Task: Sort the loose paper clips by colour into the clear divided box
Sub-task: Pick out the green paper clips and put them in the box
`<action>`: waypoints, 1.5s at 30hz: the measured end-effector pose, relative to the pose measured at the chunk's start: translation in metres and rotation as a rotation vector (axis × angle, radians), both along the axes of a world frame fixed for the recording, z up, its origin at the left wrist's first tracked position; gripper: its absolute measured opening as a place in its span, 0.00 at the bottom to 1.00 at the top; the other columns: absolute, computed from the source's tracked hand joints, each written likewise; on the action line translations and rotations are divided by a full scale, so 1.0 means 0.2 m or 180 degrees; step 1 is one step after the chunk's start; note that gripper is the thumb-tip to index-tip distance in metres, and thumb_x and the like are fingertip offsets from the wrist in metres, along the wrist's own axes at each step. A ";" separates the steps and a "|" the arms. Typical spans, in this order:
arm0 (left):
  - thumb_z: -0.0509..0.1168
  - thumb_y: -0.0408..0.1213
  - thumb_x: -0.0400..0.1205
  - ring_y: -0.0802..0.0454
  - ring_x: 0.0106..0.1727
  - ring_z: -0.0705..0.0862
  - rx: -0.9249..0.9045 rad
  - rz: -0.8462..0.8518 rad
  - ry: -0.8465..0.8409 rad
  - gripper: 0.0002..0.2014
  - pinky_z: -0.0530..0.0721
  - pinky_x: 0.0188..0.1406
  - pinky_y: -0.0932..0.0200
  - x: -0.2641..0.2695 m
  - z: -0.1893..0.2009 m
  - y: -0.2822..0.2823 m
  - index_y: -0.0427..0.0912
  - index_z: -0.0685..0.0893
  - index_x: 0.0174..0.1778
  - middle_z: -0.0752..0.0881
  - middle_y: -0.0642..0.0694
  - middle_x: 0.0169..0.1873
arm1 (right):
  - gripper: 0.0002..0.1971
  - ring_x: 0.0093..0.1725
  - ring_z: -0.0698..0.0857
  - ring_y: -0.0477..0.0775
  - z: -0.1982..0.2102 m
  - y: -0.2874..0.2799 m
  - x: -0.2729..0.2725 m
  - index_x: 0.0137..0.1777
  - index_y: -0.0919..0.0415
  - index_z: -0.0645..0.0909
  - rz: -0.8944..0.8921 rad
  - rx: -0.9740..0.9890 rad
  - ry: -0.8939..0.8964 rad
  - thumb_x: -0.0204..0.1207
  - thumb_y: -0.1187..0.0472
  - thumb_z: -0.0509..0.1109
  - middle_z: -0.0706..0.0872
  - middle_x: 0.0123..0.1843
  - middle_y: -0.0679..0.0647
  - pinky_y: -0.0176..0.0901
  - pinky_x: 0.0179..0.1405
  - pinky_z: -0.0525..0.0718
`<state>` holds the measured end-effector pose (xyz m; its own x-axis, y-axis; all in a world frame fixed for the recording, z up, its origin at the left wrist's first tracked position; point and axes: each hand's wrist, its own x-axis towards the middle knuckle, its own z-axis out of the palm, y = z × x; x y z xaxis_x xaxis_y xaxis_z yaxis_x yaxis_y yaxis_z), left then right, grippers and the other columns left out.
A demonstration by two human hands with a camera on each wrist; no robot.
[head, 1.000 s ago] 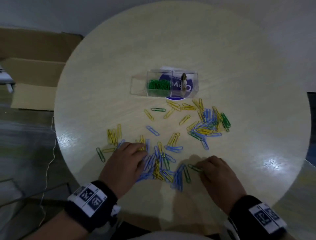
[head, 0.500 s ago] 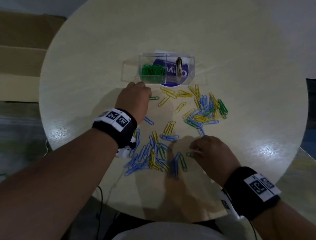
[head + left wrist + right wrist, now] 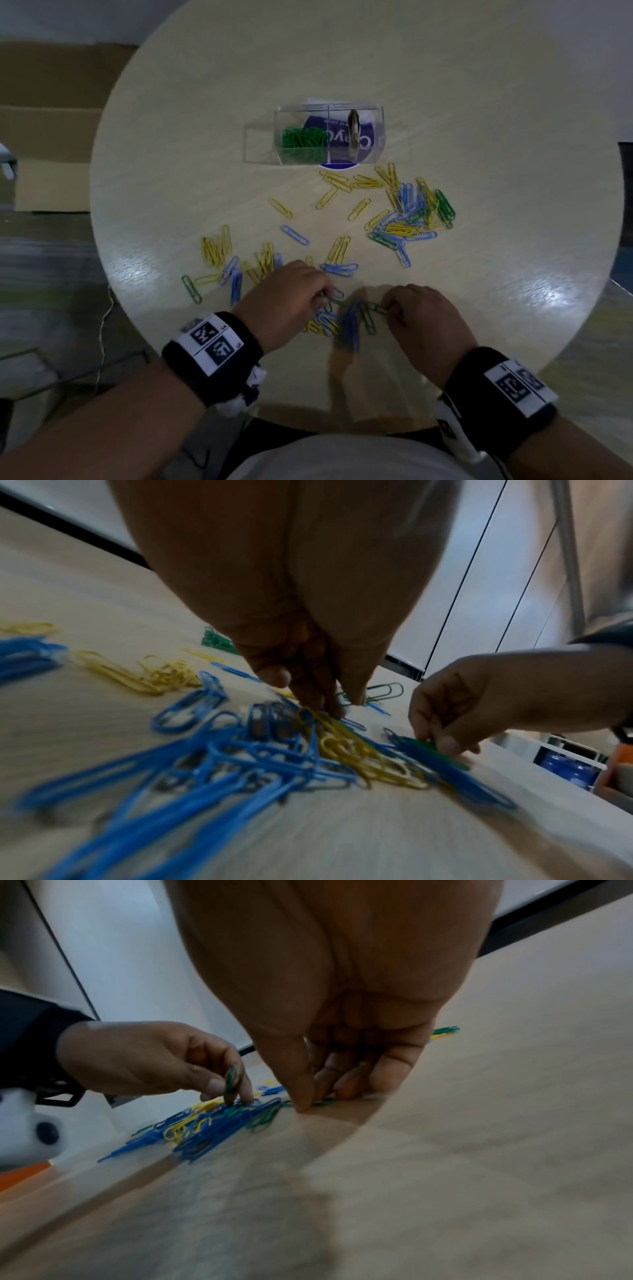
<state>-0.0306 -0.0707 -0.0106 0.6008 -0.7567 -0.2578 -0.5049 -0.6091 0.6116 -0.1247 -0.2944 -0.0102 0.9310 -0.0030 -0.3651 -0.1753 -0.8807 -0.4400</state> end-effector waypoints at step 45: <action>0.68 0.40 0.78 0.43 0.45 0.79 0.0590 -0.0896 -0.1536 0.05 0.77 0.40 0.50 0.14 -0.04 0.05 0.52 0.86 0.48 0.83 0.51 0.38 | 0.04 0.45 0.82 0.59 0.07 0.09 0.02 0.44 0.50 0.79 -0.0111 -0.0055 0.0483 0.71 0.59 0.67 0.81 0.41 0.50 0.44 0.39 0.74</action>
<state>-0.0027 -0.0599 -0.0191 0.4654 -0.8726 -0.1484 -0.8575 -0.4861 0.1684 -0.1215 -0.2757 0.0047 0.8643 -0.0419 -0.5012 -0.2694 -0.8801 -0.3910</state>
